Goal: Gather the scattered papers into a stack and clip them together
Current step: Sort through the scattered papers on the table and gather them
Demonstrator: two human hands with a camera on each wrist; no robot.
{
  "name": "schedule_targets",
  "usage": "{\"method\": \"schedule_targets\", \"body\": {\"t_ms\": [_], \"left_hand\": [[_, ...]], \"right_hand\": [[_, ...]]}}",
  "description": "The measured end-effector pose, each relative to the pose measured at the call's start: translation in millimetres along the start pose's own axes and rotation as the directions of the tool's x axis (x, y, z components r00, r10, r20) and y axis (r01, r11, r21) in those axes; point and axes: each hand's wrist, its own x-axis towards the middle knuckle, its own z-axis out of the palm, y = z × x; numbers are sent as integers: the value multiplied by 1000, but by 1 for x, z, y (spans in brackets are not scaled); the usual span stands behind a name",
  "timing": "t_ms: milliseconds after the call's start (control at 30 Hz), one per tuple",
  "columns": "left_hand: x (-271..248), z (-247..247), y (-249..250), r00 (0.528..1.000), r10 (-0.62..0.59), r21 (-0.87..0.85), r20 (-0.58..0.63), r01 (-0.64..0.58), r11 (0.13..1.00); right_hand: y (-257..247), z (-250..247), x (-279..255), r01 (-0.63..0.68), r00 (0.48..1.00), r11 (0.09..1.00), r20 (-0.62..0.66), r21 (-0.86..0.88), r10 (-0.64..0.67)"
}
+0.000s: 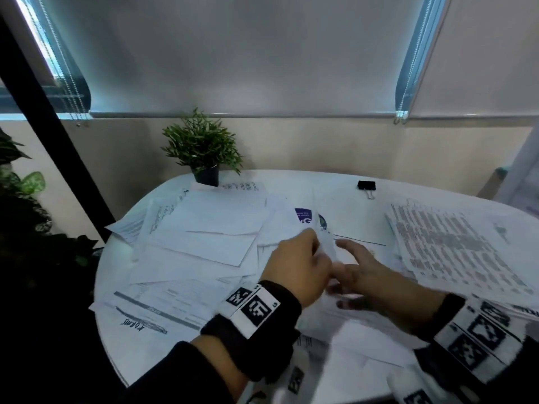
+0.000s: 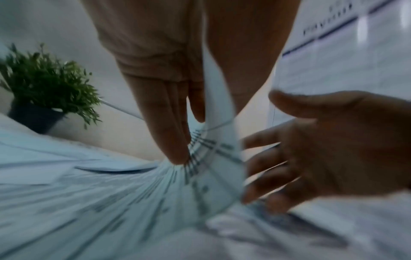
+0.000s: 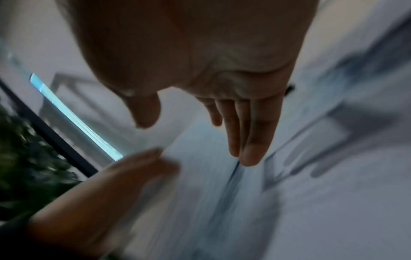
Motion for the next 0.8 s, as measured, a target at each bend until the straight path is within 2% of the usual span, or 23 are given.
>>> {"method": "schedule_targets", "body": {"t_ms": [67,100,167,200,233,300,367,433,467,533,567,600,633,700,733,800], "left_hand": [[-3,-1,11,999,-24,-337,34,34,941],[-4,-2,14,996,-51,-494,68,78,866],[-7,-10,16,979,-99,-709,180,198,677],[-9,-15,15,975,-105,-742,195,217,635],[-11,-19,11,981,-97,-737,165,189,649],[-20,-28,-2,997,-79,-641,9,67,764],[-30,-44,-23,977,-122,-498,-176,19,867],[-41,-60,-47,924,-260,-478,-282,100,873],[-45,-68,-57,891,-350,-553,-289,143,821],[-54,-81,-75,844,-499,-784,-199,169,598],[-59,-84,-87,837,-527,-870,-145,147,472],[-66,-87,-99,837,-536,-914,-110,127,386],[-74,-91,-110,836,-536,-921,-113,113,372],[-96,-98,-137,819,-539,-876,-199,98,472],[-109,-102,-151,797,-542,-812,-266,117,571],[-134,-110,-177,735,-555,-642,-389,216,736]], "right_hand": [[-6,11,0,117,990,977,56,180,-129],[-8,12,1,173,980,955,57,240,-192],[-9,11,3,244,969,945,-12,219,-248],[-9,11,3,277,960,947,-77,160,-268],[-9,11,3,307,944,949,-151,75,-293],[-11,11,3,352,879,929,-301,-112,-369],[-17,11,2,442,812,890,-373,-113,-450],[-26,16,1,557,769,830,-352,-39,-533],[-31,22,1,590,767,807,-309,-2,-562],[-41,37,6,584,806,805,-194,103,-560],[-43,47,11,546,837,826,-129,140,-532],[-45,57,16,506,862,851,-64,138,-502],[-47,68,24,467,884,879,-8,96,-468],[-51,92,41,398,915,915,96,-70,-391],[-54,102,51,358,931,916,145,-184,-335],[-61,118,78,310,947,830,225,-464,-228]]}}
